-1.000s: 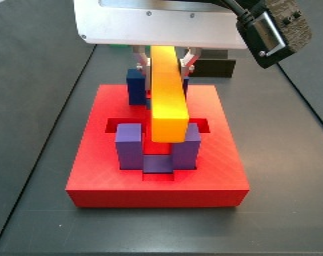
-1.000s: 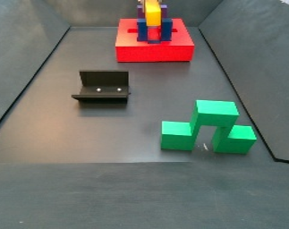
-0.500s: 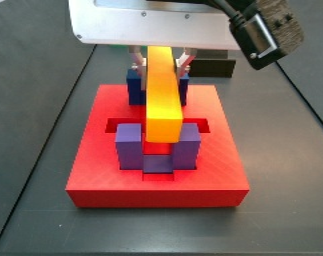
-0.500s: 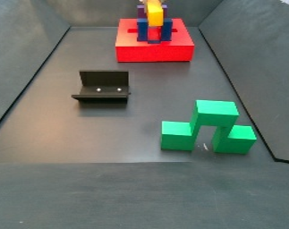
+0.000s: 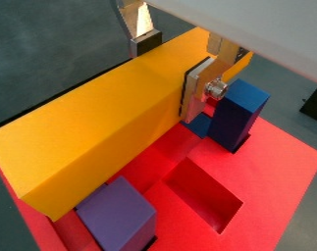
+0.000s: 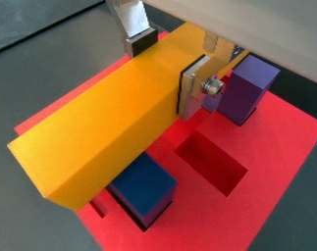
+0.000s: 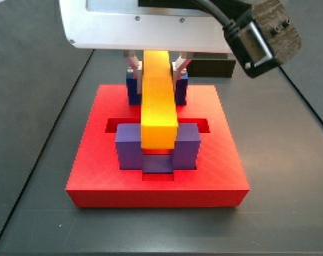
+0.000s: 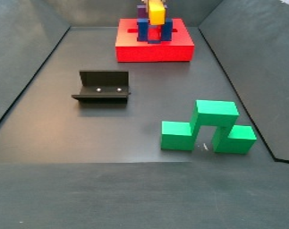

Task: Pick up the yellow object. Move up. Move to above the board. Insert the yellow object.
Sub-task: Insert the yellow object.

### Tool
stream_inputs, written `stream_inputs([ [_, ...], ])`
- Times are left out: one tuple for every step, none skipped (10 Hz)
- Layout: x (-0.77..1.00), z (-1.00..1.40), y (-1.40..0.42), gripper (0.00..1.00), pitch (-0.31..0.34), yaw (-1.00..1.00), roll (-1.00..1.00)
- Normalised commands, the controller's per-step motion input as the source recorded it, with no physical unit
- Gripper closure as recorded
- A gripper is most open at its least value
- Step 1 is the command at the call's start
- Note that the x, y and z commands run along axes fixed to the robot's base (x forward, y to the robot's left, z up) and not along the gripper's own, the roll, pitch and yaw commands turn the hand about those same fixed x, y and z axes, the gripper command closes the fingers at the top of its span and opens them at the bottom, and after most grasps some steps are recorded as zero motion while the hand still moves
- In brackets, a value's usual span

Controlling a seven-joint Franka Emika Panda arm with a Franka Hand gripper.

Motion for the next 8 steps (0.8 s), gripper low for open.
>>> stream_inputs([
  [0.03, -0.06, -0.13, 1.0, 0.0, 0.03, 0.32],
  [0.01, -0.08, -0.08, 1.0, 0.0, 0.02, 0.24],
  [0.0, -0.12, 0.0, 1.0, 0.0, 0.05, 0.11],
  [0.01, -0.14, 0.0, 1.0, 0.0, 0.07, 0.0],
  [0.02, -0.15, 0.03, 1.0, 0.0, 0.08, -0.08],
  [0.08, -0.1, 0.03, 1.0, 0.0, 0.1, -0.15],
  [0.14, 0.0, 0.0, 1.0, 0.0, 0.08, -0.14],
  [0.15, 0.0, 0.0, 1.0, 0.0, 0.07, -0.12],
])
